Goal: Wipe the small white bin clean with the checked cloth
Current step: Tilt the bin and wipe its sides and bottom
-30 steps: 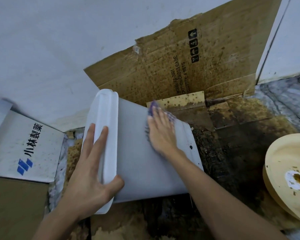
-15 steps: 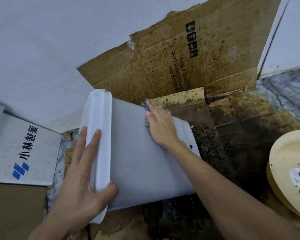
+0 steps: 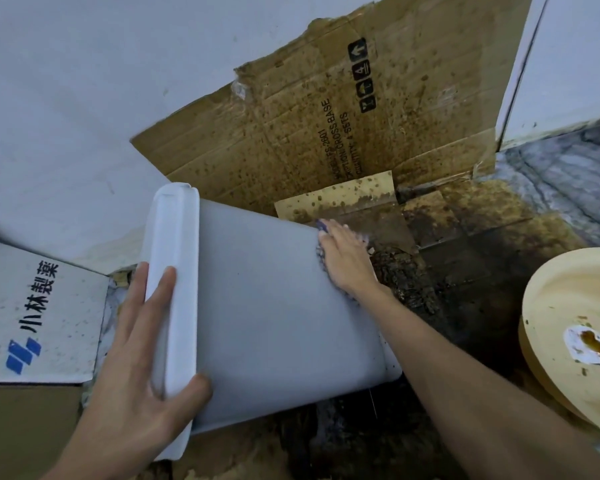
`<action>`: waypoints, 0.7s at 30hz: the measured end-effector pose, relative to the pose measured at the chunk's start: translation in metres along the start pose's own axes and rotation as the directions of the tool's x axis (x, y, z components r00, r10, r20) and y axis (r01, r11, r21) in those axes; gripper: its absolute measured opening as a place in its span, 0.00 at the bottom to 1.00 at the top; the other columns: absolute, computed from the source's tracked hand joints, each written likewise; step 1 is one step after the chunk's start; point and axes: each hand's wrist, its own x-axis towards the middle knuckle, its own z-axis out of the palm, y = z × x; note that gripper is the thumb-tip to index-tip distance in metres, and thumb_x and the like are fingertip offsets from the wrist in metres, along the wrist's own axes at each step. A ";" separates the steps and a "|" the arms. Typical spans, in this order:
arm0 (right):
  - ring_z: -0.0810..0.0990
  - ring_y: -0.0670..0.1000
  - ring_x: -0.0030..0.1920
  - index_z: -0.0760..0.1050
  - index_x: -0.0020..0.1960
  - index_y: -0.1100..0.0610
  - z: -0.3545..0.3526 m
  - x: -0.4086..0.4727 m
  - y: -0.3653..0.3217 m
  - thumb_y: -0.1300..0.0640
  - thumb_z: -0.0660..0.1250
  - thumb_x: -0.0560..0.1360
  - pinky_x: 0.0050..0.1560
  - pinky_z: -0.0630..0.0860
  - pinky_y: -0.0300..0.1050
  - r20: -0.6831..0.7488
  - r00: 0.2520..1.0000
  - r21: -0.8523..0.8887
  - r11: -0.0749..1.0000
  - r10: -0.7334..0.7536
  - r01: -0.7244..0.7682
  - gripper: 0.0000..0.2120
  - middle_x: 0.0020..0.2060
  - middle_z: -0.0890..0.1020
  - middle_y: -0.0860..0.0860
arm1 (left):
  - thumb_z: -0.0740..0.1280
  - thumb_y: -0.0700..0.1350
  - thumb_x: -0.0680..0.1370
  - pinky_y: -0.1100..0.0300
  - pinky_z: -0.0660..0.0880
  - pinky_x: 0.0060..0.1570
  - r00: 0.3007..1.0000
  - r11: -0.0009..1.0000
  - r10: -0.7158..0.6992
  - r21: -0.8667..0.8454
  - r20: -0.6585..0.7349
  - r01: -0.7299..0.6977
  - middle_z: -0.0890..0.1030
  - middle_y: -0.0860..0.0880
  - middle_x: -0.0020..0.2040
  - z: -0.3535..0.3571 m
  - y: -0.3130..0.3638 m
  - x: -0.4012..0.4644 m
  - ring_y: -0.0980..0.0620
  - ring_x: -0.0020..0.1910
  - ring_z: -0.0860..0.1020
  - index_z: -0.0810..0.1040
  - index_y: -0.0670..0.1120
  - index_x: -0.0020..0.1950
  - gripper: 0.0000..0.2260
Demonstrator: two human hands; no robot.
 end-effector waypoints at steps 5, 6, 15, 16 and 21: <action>0.43 0.38 0.79 0.44 0.79 0.35 0.018 -0.097 0.004 0.37 0.40 0.83 0.78 0.40 0.43 0.033 0.954 -0.008 0.954 -0.299 0.300 0.24 0.80 0.49 0.38 | 0.66 0.63 0.60 0.52 0.61 0.67 1.000 1.000 0.014 0.013 -0.005 -0.014 0.47 0.67 0.82 0.001 0.001 0.000 0.79 0.73 0.49 0.53 0.67 0.80 0.48; 0.43 0.38 0.79 0.44 0.79 0.35 0.017 -0.111 0.017 0.37 0.39 0.83 0.78 0.40 0.43 0.014 0.963 -0.021 0.963 -0.268 0.268 0.25 0.80 0.48 0.38 | 0.66 0.63 0.61 0.52 0.61 0.67 1.000 1.000 0.016 0.015 -0.010 -0.016 0.47 0.67 0.83 0.001 0.000 -0.001 0.80 0.72 0.49 0.54 0.67 0.80 0.48; 0.47 0.45 0.80 0.51 0.81 0.47 0.008 -0.015 -0.049 0.46 0.42 0.85 0.78 0.41 0.47 0.000 0.995 0.024 0.994 -0.103 0.103 0.24 0.80 0.52 0.44 | 0.66 0.63 0.60 0.52 0.58 0.70 1.000 1.000 0.012 0.020 -0.022 -0.011 0.46 0.68 0.82 0.002 0.007 0.000 0.67 0.80 0.50 0.52 0.70 0.80 0.49; 0.46 0.44 0.80 0.50 0.81 0.46 0.014 -0.024 -0.065 0.45 0.42 0.85 0.78 0.40 0.47 0.008 0.981 0.053 0.980 -0.194 0.194 0.24 0.80 0.51 0.43 | 0.66 0.63 0.60 0.52 0.59 0.69 1.000 0.999 0.022 0.024 -0.022 -0.021 0.45 0.69 0.82 0.003 0.008 0.000 0.66 0.80 0.49 0.51 0.73 0.79 0.48; 0.48 0.39 0.79 0.51 0.79 0.36 0.027 -0.127 -0.077 0.43 0.46 0.85 0.77 0.41 0.41 0.059 0.839 0.153 0.836 -0.540 0.527 0.22 0.79 0.54 0.36 | 0.66 0.64 0.62 0.51 0.61 0.67 0.999 0.998 0.043 0.038 -0.019 -0.042 0.43 0.69 0.82 0.001 0.003 -0.001 0.72 0.78 0.47 0.48 0.76 0.78 0.46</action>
